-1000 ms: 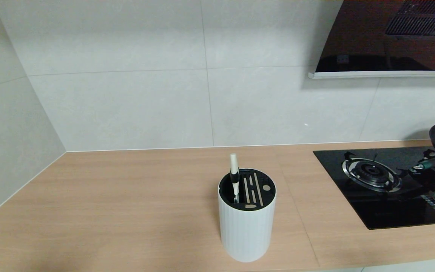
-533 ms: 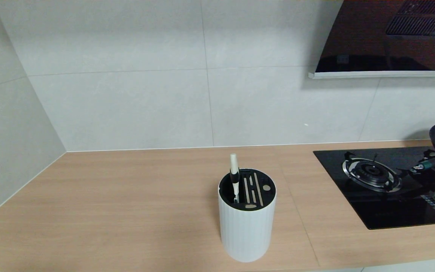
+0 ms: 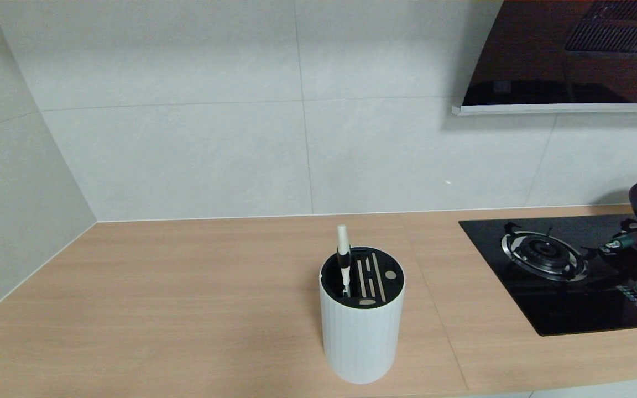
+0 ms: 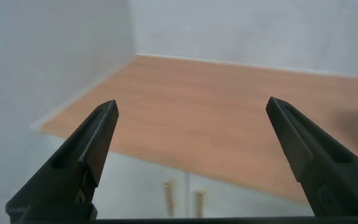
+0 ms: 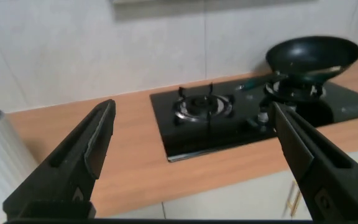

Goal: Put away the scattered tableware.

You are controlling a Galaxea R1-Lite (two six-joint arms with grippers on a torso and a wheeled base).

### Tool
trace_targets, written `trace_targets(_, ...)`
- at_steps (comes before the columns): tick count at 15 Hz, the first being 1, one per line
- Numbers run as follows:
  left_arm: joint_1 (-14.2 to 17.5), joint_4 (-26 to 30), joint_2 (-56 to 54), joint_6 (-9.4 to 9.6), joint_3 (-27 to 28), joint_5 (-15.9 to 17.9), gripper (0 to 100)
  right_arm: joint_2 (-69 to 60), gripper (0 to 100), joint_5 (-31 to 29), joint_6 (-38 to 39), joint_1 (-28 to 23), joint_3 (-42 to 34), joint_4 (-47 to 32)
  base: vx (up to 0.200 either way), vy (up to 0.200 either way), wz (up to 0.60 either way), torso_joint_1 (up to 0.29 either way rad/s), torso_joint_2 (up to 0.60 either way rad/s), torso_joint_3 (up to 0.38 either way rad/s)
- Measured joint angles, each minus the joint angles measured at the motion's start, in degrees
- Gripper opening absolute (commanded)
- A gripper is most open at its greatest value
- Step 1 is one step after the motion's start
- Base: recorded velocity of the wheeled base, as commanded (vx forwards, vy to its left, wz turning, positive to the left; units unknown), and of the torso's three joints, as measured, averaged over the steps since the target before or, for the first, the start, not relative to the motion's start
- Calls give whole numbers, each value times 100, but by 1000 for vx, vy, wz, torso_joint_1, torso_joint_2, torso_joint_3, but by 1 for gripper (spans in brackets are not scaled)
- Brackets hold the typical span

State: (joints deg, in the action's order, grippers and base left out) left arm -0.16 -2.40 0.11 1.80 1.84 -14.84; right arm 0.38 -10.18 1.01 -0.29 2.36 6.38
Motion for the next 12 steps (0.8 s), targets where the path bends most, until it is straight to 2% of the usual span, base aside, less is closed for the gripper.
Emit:
trace_targets(1,5,-16,-6,-44,-91,167,100,-11,100,129,-15,-4,-111,-77,0,0,0,0,0,0)
trace_targets(2,5,-9,-11,-85,-135,595,100,-17,100,315,-39,-4,-182,-393,0,0,0,0,0,0)
trace_targets(3,5,52,-16,-102,-162,1057,100,-20,100,416,-94,-4,-199,-384,0,0,0,0,0,0)
trace_targets(4,6,183,-21,-66,-173,1356,100,-22,100,534,-122,5,-207,-362,0,0,0,0,0,0)
trace_targets(7,6,250,-22,185,-182,1519,100,-22,100,699,-123,11,-229,-417,0,0,0,0,0,0)
trace_targets(8,6,251,-21,224,-184,1526,100,-22,100,974,-150,13,-227,-656,0,0,0,0,0,0)
trace_targets(12,9,254,-21,189,-184,1527,100,-20,100,1135,-41,13,-229,-627,0,0,0,0,0,0)
